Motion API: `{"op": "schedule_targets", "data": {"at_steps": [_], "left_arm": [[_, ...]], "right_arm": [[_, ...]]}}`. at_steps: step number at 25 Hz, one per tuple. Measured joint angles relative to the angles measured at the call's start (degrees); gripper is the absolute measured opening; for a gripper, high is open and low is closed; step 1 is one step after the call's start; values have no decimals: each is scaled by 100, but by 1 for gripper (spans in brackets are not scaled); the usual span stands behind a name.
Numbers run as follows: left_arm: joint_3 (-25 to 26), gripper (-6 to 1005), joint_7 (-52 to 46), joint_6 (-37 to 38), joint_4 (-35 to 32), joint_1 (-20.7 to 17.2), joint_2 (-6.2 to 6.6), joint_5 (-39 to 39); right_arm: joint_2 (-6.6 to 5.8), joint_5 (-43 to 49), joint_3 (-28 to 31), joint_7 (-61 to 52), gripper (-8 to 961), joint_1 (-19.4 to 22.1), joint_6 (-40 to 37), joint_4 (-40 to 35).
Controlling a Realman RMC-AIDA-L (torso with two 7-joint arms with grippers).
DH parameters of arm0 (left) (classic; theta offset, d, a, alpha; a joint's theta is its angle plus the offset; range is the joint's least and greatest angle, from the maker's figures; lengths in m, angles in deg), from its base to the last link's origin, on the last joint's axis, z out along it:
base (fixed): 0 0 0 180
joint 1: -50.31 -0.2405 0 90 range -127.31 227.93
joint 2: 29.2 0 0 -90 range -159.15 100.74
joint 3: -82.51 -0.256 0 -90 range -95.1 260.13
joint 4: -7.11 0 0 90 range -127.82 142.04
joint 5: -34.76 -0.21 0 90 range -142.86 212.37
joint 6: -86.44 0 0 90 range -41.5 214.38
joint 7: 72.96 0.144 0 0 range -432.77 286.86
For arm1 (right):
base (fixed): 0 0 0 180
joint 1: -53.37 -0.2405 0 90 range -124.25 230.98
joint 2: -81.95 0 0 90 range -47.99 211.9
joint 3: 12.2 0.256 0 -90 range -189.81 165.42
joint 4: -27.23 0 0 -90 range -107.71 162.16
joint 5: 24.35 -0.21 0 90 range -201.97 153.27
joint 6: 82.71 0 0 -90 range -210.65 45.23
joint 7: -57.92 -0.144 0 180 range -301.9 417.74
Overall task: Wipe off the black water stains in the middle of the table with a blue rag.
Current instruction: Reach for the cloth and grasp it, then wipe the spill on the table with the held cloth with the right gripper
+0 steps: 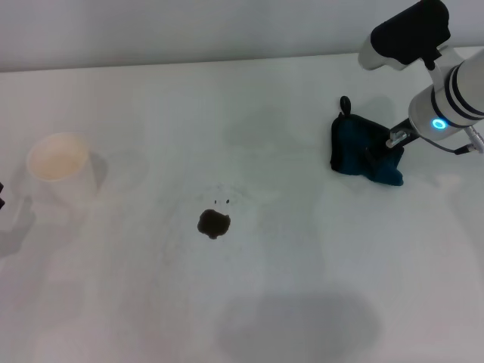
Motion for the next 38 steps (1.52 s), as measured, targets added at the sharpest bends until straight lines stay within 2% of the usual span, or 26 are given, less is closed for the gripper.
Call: {"op": "schedule_targets", "data": {"at_steps": [2,8,13,18,22,30,34,38], "left_arm": [[0,878,-1,-12,-4,1,0,2],[0,877,-2,-18,-5,1,0,2],[0,878,-2,-22,-19,2,0,2],[0,878,-2,-23,-29,23,0,3],[63,877,-2,10,-1,113,0,58],[70,877,-4,-4,-13,290,0,63],[71,878,-8,19,13,401,0,63],[71,878,-10,21,12,464,0,63]], "right_arm": [[-10,-4,2,5,355,-6,48,11],[-35,-182,44,56,163,8,251,-76],[-36,-908,58,666,129,53,829,-501],[2,-2385,-171,1534,121,61,1167,-719],[7,-3722,-925,2310,121,-7,704,-260],[39,-5384,-2236,3015,118,-55,-267,422],[43,-5760,-2949,3033,117,-34,-956,512],[43,-5959,-3416,3031,116,-32,-1501,571]]}}
